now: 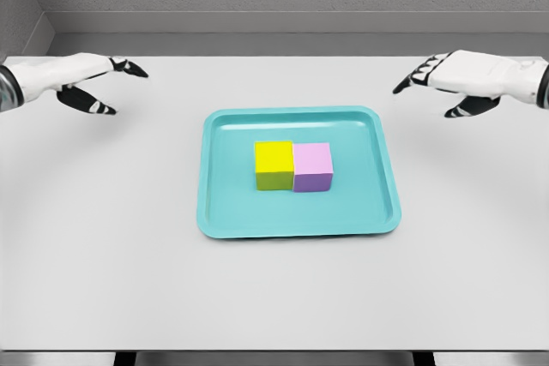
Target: Push two cubes
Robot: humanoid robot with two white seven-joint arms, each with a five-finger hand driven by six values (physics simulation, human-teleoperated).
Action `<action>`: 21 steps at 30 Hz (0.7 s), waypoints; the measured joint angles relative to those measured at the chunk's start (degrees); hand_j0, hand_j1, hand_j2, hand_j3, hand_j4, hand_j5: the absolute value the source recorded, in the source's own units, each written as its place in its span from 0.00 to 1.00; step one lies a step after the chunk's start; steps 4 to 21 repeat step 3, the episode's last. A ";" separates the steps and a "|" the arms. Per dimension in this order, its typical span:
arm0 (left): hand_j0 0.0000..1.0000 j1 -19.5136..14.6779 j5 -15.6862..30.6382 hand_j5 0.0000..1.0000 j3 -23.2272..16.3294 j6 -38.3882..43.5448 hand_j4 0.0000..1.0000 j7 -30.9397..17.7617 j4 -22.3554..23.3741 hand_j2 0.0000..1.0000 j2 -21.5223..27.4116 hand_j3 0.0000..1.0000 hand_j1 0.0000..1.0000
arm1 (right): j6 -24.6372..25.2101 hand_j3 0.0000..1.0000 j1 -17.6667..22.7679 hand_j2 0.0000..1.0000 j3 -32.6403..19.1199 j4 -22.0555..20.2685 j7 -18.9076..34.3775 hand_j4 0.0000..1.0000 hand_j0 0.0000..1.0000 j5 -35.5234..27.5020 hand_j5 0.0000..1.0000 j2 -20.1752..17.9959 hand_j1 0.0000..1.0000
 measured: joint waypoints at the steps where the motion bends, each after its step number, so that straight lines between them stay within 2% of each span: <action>1: 1.00 0.00 0.38 1.00 0.07 0.00 1.00 0.00 0.26 1.00 -0.01 1.00 1.00 | 0.00 1.00 0.09 1.00 -0.06 0.09 0.00 1.00 1.00 -0.11 1.00 -0.05 1.00; 21: 1.00 0.09 0.85 1.00 0.15 0.00 1.00 0.00 0.59 1.00 -0.14 1.00 1.00 | -0.01 1.00 0.00 1.00 -0.13 0.21 0.00 1.00 1.00 -0.25 1.00 -0.12 1.00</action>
